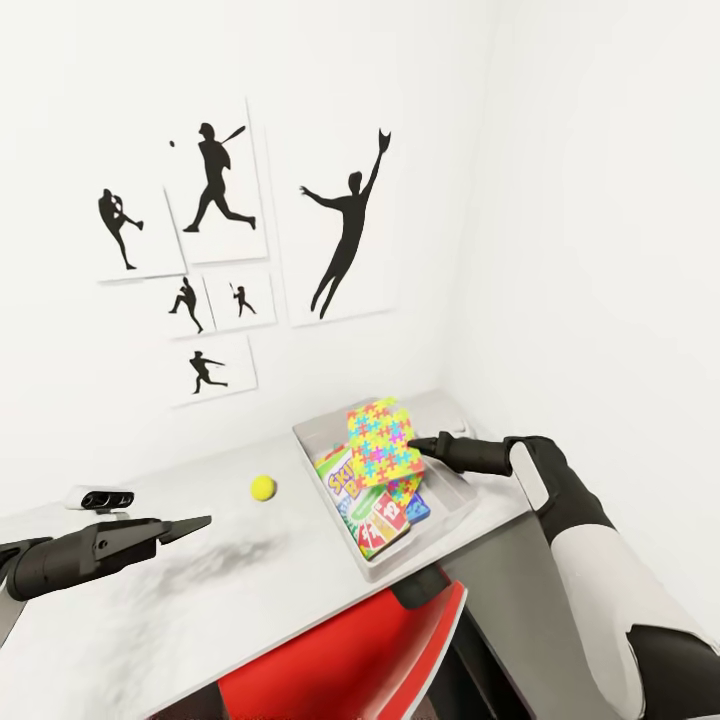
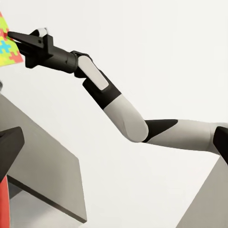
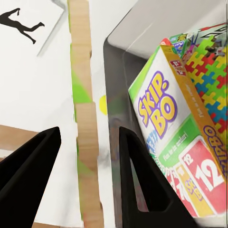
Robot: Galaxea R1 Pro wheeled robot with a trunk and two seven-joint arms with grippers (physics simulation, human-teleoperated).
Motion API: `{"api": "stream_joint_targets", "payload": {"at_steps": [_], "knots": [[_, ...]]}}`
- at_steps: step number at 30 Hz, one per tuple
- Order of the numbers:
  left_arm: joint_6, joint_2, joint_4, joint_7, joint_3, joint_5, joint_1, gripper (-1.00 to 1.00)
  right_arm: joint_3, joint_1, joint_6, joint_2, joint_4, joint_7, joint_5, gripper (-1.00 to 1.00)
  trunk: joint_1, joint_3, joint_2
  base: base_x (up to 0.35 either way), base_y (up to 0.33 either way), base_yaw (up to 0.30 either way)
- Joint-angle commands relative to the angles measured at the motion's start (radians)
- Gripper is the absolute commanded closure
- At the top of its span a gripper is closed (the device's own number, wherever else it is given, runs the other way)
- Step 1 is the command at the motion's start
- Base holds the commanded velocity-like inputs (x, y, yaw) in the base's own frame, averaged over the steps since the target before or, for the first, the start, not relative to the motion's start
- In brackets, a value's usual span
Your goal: Put all the toys in the child's room - the three board games (two on the bed and one on the table), the two jigsaw puzzles on the table, and the tennis ball on the table - inside the toy box on the table in the child's room.
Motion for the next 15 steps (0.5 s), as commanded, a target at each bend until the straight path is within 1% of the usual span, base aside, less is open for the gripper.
{"api": "stream_joint_targets", "payload": {"at_steps": [1,5,15], "knots": [[0.011,0.000,0.000,-0.004,0.000,0.000,-0.001,-1.00,-0.002,-0.001,-0.003,0.000,0.000,0.005,0.004,1.00,0.001,-0.004,-0.002,0.000,0.000,0.000],[0.011,0.000,0.000,-0.004,0.000,0.000,-0.001,-1.00,-0.002,-0.001,-0.044,0.001,0.002,0.005,0.004,1.00,0.001,-0.010,-0.002,0.000,0.000,0.000],[0.010,0.000,0.005,-0.004,0.000,0.000,-0.001,-1.00,-0.002,-0.003,-0.057,0.003,0.003,0.005,0.007,1.00,0.001,-0.027,-0.002,0.000,0.000,0.000]]}}
